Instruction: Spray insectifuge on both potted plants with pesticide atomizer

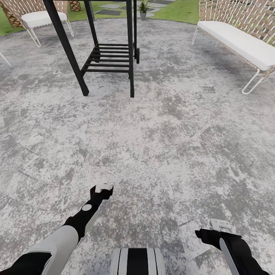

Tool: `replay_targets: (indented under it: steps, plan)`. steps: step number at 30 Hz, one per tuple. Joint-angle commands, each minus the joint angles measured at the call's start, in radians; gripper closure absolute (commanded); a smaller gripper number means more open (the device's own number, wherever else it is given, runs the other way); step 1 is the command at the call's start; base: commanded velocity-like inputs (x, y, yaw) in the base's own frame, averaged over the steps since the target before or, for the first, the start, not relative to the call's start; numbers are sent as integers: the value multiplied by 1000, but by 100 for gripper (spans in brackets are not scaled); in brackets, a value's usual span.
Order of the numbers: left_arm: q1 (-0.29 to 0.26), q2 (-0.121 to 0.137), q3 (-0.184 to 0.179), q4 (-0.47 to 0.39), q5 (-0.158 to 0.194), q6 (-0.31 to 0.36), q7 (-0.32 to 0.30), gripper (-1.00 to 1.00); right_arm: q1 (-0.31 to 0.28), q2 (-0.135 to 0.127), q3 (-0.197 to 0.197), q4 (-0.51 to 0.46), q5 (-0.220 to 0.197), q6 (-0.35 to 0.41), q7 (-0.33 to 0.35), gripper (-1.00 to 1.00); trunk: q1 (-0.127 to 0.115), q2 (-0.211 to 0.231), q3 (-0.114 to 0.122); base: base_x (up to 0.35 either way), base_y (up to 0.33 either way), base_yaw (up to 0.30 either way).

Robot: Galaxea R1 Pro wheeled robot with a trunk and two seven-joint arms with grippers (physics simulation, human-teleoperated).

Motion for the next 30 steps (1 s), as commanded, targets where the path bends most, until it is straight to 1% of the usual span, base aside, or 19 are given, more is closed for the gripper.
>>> replay_targets:
  steps: [1, 18, 23, 30]
  plan:
    - [0, -1, 1, 1, -8, -3, 0, -100, -1, 0, -1, -1, -6, 4, 0, -100, 0, 0, 0, 0, 0, 0]
    - [0, -1, 2, 1, -8, -3, 0, -100, 0, 0, -1, -1, -5, 4, 0, -100, 0, 0, 0, -1, -1, 0]
    - [0, -1, 2, 1, -8, -3, 0, -100, 0, 0, -1, -1, -5, 4, 0, -100, 0, 0, 0, -88, -84, 0]
    - [0, -1, 2, 1, -8, -3, 0, -100, 0, 0, -1, -1, -5, 4, 0, -100, 0, 0, 0, -14, -14, 0]
